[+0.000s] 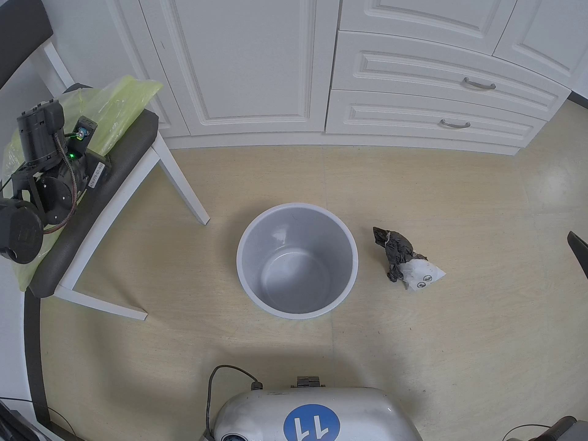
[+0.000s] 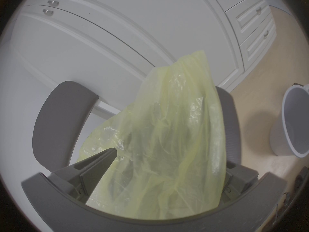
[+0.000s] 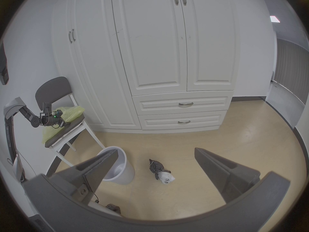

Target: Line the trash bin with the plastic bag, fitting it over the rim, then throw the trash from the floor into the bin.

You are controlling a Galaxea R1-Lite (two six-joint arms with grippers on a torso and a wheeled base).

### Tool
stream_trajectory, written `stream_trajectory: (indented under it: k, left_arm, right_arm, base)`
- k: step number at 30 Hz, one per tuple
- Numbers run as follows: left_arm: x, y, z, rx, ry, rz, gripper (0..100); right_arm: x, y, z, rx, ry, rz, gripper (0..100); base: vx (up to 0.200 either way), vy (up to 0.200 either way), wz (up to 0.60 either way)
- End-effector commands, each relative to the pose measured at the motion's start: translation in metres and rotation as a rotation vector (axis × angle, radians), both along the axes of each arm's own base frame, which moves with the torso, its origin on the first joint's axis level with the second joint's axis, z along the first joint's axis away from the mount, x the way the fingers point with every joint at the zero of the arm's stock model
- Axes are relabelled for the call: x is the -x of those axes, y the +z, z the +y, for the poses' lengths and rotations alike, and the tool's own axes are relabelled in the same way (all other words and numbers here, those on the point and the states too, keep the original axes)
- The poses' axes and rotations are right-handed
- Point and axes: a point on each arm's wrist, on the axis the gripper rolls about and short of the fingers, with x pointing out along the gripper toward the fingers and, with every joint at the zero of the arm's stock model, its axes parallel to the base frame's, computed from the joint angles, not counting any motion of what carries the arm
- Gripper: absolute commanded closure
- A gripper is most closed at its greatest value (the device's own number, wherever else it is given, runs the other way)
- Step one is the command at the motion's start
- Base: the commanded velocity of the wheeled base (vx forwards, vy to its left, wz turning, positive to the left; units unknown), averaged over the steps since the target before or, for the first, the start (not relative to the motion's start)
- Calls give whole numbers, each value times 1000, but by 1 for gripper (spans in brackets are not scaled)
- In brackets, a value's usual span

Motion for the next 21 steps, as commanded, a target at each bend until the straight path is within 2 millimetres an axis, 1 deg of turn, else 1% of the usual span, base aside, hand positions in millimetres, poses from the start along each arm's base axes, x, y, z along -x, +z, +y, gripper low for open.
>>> stream_trajectory:
  k: [1,9,10,11,14,16,18,21]
  left_arm:
    - [-1,5,8,2,25,-15,0]
    - [8,19,12,5,33,-50,0]
    - [14,24,12,5,29,-47,0]
    - [16,25,12,4,28,-44,0]
    - [26,39,13,12,8,-20,0]
    - [26,42,13,14,-2,-10,0]
    - [26,57,16,38,-25,-14,0]
    - [27,64,15,66,-50,21,0]
  right_arm:
    - [0,0,0,0,1,0,0]
    - [-1,-1,0,0,1,6,0]
    - [-1,-2,0,0,1,9,0]
    - [-1,-2,0,0,1,9,0]
    - [-1,-1,0,0,1,6,0]
    - [-1,-1,0,0,1,6,0]
    - [-1,-1,0,0,1,8,0]
    - [-2,-1,0,0,1,8,0]
  base:
    - [0,0,0]
    - [0,0,0]
    - [0,0,0]
    - [0,0,0]
    - [0,0,0]
    - [0,0,0]
    - [0,0,0]
    - [0,0,0]
